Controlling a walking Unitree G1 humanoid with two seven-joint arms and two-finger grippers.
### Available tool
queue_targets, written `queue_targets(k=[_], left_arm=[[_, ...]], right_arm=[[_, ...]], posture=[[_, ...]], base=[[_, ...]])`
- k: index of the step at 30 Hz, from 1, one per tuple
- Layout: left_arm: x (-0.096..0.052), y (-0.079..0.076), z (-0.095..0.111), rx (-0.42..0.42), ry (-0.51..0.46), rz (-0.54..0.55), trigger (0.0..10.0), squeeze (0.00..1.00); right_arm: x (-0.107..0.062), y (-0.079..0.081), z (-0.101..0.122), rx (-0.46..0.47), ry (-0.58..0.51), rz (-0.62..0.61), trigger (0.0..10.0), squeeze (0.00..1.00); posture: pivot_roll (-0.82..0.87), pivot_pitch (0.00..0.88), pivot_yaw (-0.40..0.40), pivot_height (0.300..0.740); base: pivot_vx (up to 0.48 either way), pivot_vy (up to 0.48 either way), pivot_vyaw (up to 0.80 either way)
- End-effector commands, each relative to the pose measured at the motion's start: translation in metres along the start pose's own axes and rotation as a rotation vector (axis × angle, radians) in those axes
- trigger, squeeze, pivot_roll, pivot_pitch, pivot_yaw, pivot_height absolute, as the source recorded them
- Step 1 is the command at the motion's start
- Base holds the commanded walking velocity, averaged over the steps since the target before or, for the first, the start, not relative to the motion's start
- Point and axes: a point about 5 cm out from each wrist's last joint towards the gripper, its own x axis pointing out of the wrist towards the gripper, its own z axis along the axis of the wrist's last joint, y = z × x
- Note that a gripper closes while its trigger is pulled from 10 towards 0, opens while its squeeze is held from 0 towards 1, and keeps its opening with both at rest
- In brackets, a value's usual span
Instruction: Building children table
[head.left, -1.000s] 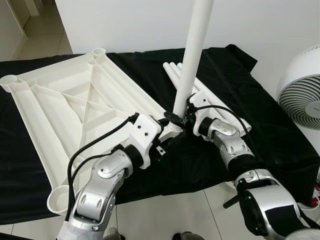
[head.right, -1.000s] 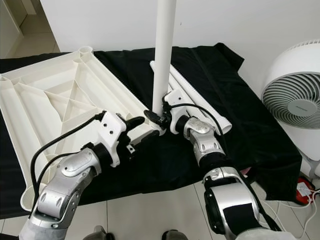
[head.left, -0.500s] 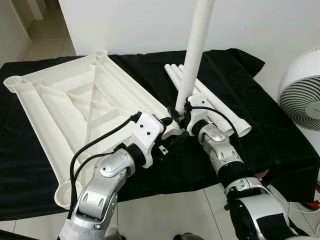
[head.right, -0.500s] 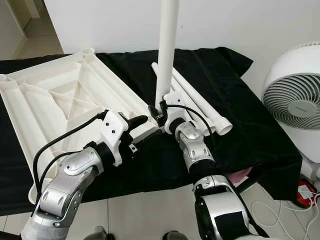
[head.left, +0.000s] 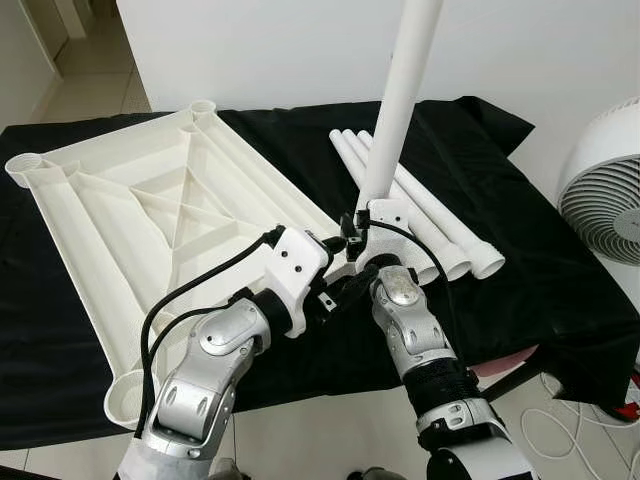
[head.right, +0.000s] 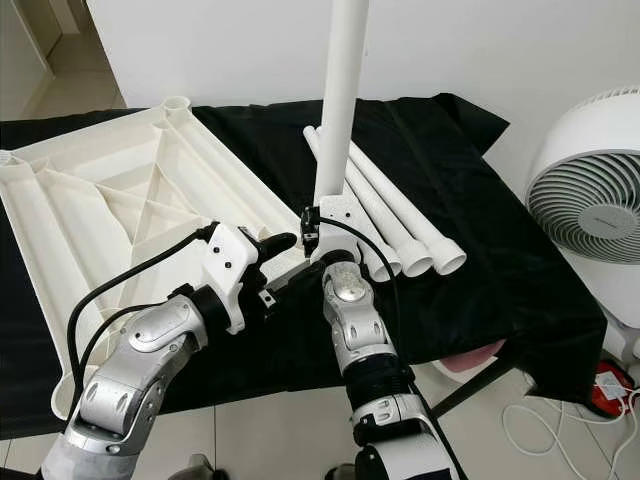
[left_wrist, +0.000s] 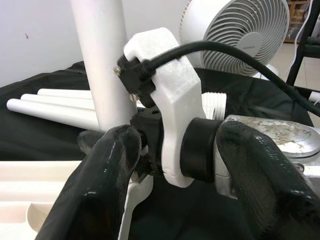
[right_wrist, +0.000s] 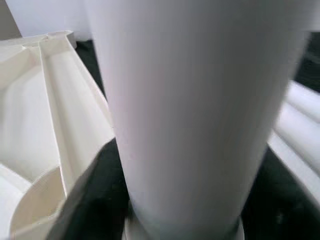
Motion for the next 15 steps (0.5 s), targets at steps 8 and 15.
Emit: queue_targets(k=[8,15], left_arm=[[-0.001,0.004,-0.005,0.004,0.014,0.051,10.0,0.00],[-0.002,0.004,-0.005,0.009,0.016,0.051,10.0,0.00]], right_arm=[[-0.004,-0.010,0.009,-0.016,-0.030,0.106,10.0,1.00],[-0.001,-0.022,0.012,-0.111,-0.032,0.332,10.0,0.00]], posture=[[-0.06,0.003,0.003,0.740],[-0.06,0.006,0.004,0.740]], base=[[0.000,0.000,0.00],[0.000,0.000,0.00]])
